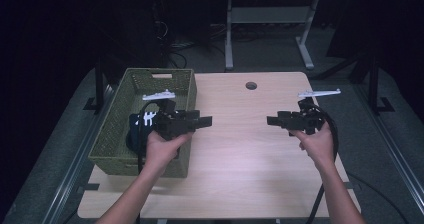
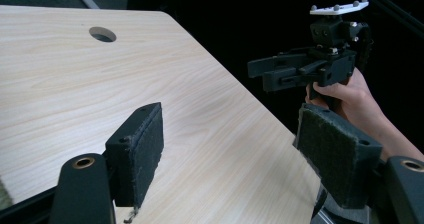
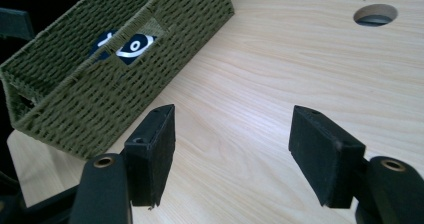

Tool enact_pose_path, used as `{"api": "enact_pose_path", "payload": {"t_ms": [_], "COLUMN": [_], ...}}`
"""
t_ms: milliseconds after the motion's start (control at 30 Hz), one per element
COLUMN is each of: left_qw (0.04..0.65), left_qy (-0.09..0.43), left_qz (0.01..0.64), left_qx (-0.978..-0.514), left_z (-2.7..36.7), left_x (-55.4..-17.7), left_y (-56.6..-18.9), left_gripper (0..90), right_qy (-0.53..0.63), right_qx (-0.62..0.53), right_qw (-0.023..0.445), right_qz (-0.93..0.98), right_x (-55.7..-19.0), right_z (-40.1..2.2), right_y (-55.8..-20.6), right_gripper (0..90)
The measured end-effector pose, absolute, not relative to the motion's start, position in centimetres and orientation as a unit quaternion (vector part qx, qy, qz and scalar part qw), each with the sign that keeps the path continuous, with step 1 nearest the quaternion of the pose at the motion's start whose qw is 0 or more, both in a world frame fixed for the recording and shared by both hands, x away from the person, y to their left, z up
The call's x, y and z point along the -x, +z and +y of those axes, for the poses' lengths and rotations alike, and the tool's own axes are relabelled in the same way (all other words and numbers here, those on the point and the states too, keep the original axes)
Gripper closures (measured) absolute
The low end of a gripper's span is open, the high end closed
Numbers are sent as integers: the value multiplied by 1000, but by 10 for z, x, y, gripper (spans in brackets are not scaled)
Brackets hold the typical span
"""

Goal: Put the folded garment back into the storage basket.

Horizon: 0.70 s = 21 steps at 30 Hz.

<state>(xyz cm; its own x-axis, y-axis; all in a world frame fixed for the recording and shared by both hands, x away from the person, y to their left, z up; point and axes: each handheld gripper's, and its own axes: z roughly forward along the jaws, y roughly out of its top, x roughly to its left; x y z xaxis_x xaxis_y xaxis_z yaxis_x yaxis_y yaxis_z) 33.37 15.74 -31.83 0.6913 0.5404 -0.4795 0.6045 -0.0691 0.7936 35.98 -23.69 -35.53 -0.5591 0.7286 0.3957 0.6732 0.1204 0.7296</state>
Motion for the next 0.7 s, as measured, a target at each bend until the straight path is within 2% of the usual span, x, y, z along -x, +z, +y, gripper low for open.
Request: {"api": "enact_pose_path", "payload": {"t_ms": [700], "left_qw": [555], "left_qy": [-41], "left_qz": [367], "left_qx": [-745], "left_z": [133], "left_x": [-326], "left_y": [-324], "left_gripper": [260], "right_qy": [450], "right_qx": [-501], "right_qw": [49], "right_qz": [738], "right_x": [-346], "right_z": [-274], "right_y": [-372], "right_gripper": [333]}}
